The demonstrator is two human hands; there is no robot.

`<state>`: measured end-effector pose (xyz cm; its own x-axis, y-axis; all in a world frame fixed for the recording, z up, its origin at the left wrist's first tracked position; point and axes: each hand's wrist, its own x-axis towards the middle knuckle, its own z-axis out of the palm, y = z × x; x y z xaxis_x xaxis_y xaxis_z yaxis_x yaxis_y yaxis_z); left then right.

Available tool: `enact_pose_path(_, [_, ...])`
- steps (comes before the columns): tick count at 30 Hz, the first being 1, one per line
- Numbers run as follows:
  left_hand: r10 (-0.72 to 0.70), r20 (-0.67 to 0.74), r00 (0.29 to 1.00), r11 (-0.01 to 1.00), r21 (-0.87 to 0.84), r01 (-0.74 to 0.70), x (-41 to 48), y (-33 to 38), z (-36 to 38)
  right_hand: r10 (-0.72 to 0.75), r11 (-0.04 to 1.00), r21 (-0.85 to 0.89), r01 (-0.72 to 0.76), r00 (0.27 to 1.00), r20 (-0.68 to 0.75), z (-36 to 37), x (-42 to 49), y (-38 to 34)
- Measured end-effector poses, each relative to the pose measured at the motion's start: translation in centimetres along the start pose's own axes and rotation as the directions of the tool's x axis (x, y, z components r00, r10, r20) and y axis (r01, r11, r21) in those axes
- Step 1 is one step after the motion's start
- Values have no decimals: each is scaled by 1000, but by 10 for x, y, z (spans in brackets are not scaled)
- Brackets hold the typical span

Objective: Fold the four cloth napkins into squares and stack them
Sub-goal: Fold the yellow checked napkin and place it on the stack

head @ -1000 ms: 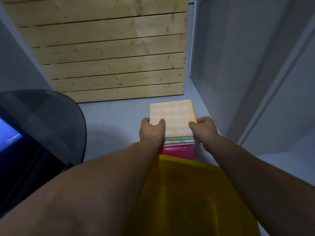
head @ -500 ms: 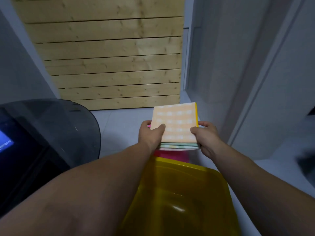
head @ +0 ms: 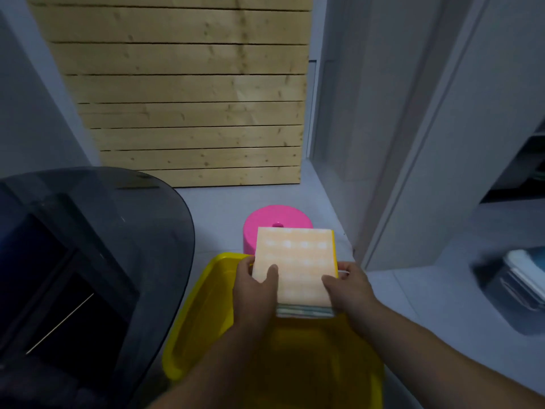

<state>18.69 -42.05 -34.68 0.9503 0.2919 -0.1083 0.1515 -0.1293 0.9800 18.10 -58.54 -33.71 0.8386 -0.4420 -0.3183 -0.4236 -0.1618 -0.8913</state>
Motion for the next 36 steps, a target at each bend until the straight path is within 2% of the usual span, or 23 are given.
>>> enact_pose_path(2, [-26,25,999,1000,15,25,-21,-17,-11,-13,995,-102,18,999,47,-6,-19,15])
enact_pose_path(5, [-17,87,996,998,66,11,-36,-36,-27,-10,987,-158,23,996,83,-14,-38,39])
enact_pose_path(11, [-55,157,986,966,257,13,-28,-59,-49,133,979,-180,-97,971,197,5,-49,81])
enact_pose_path(16, [-201,184,962,922,367,123,-3,-67,-56,270,961,-126,-246,932,240,31,-37,86])
enact_pose_path(20, [-378,146,914,871,391,298,11,-80,-48,366,929,-143,-341,899,240,48,-18,94])
enact_pose_path(24, [-459,109,882,827,416,378,25,-97,-32,389,914,-204,-350,900,198,62,-1,108])
enact_pose_path(27, [-467,119,876,804,469,365,34,-112,-22,396,904,-248,-348,899,184,68,7,116])
enact_pose_path(31, [-481,181,858,740,609,286,39,-133,-19,434,889,-272,-369,869,237,75,9,127])
enact_pose_path(36, [-546,247,801,663,711,233,45,-143,-19,501,852,-323,-412,821,274,85,10,140])
